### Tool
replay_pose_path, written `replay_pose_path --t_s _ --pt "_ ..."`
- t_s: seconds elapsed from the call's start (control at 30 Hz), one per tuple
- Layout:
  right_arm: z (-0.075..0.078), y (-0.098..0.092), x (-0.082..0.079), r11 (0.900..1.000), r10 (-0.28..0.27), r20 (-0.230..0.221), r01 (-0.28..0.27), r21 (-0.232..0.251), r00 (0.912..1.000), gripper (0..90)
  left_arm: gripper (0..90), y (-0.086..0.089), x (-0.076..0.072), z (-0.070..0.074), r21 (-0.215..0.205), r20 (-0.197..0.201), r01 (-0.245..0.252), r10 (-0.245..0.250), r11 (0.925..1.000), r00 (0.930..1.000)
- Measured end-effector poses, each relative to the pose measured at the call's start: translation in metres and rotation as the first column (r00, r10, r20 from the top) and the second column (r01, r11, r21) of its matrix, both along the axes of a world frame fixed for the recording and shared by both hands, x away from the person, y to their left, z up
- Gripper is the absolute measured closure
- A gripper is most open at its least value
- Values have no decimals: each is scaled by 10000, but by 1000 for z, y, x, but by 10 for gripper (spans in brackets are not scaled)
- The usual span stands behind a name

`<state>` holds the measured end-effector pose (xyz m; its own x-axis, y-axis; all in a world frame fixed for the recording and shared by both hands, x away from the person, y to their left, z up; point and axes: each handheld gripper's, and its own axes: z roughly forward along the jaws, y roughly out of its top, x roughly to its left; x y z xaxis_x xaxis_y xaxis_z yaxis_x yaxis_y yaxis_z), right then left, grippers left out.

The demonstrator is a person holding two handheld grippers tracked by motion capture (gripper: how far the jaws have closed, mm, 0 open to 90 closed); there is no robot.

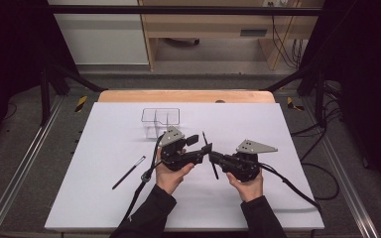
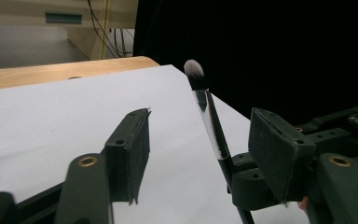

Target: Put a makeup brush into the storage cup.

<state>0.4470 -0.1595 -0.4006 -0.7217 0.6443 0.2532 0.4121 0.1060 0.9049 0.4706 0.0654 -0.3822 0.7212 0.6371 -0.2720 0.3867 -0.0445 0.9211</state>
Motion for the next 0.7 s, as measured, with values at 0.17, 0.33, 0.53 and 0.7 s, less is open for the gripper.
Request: replay_pose_path --t_s 0.17,0.33,0.53,0.7 --pt "0 0 0 10000 5 17 -5 2 10000 844 457 -2 -1 0 -84 42 5 -5 10000 10000" --pt "1 1 -1 10000 -4 80 4 12 10000 844 530 -4 -1 -1 -191 -51 26 -27 9998 10000" --pt "0 2 -1 10000 -34 147 34 -1 9999 844 614 -5 -1 -1 -337 -224 -19 12 9994 9997" --pt "0 2 -1 10000 -36 145 36 4 9999 844 665 -7 -3 -2 -408 -304 -83 71 9991 9995"
